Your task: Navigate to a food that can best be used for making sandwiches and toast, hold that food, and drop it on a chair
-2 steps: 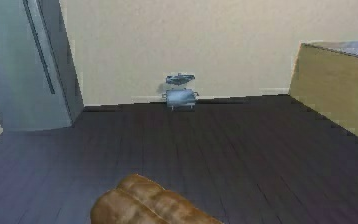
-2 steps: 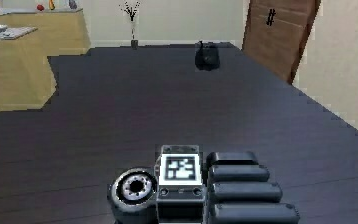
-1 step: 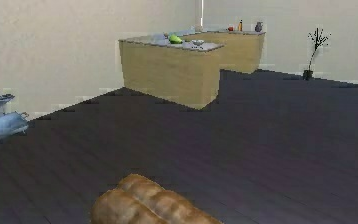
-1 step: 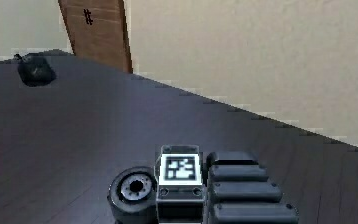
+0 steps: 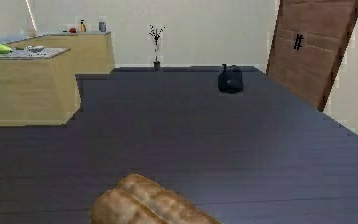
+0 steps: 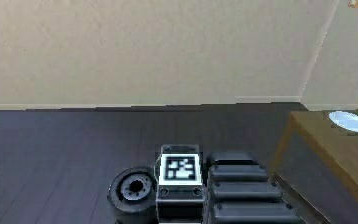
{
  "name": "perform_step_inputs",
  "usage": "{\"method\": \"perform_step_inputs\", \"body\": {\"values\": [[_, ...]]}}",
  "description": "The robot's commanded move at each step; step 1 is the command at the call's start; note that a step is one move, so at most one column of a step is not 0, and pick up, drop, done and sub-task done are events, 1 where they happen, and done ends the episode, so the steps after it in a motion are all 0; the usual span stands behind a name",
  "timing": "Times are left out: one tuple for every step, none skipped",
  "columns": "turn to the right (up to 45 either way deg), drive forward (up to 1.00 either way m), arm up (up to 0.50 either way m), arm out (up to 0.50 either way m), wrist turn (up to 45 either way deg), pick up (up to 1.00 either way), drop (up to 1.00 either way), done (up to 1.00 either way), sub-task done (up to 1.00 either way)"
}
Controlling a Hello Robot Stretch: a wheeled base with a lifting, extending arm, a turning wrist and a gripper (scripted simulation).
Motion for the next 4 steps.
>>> {"method": "perform_step_inputs", "body": {"values": [[-45.0,0.00,0.00,0.00,0.0,0.00,0.00,0.00,0.00],[-45.0,0.00,0.00,0.00,0.0,0.00,0.00,0.00,0.00],[-45.0,0.00,0.00,0.00,0.0,0.00,0.00,0.00,0.00],[45.0,0.00,0.00,0.00,0.0,0.00,0.00,0.00,0.00]]}}
